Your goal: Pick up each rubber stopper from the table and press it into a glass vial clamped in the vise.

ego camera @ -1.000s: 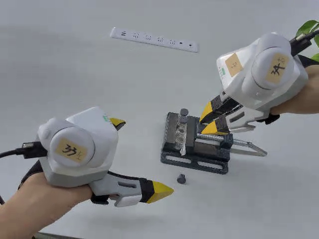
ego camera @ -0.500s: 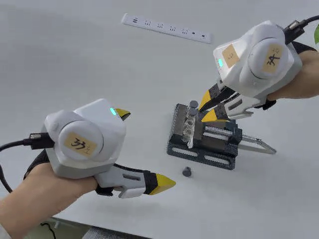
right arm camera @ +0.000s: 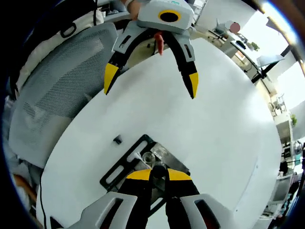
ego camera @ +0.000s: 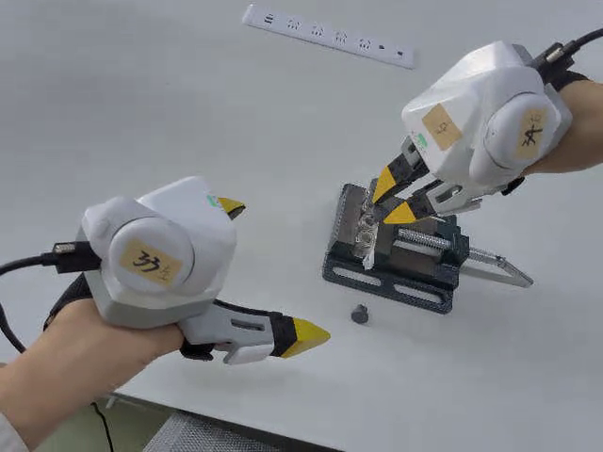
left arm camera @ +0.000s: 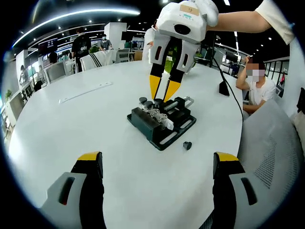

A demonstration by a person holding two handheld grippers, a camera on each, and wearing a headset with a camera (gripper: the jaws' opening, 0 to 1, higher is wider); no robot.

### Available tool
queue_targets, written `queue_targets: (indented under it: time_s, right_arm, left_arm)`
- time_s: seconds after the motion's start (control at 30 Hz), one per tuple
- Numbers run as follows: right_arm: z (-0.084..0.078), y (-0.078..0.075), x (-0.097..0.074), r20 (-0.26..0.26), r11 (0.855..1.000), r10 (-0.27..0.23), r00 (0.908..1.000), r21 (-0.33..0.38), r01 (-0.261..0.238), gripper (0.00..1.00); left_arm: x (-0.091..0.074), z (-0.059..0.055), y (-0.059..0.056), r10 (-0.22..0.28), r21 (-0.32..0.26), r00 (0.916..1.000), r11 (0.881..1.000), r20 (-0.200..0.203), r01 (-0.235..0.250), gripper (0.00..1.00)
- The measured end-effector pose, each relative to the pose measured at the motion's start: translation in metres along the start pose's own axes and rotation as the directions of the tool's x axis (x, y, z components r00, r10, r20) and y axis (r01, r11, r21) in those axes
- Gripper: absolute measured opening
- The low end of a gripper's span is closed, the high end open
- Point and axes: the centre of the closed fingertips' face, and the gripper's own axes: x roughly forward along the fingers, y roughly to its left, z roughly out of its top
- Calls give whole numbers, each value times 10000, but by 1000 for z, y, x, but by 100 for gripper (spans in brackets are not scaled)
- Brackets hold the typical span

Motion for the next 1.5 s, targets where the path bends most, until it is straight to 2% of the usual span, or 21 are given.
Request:
queue_targets:
  time_s: [0.13,0.3,0.6,1.1,1.5]
  right_arm:
    - [2,-2,1,110,9992,86,9999,-380,-82,6]
    - [0,1,6,84,9969,420,9991,-666,-413,6]
    - [-1,-4,10,153,9954,532,9985,-804,-518,6]
    - [-1,-2,12,46,9928,705,9975,-975,-697,5]
    - [-3,-2,13,83,9979,557,9984,-341,-553,3]
  left_arm:
    - [1,-3,0,14,-118,10000,9999,-9,-14,95]
    - [1,-6,0,15,-196,10000,9998,-61,-16,95]
    - [2,-12,5,75,-357,9999,9993,-122,-80,94]
    - [4,-15,1,-26,-486,9999,9988,-167,18,93]
    - [5,-14,0,-22,-558,9999,9984,-132,15,92]
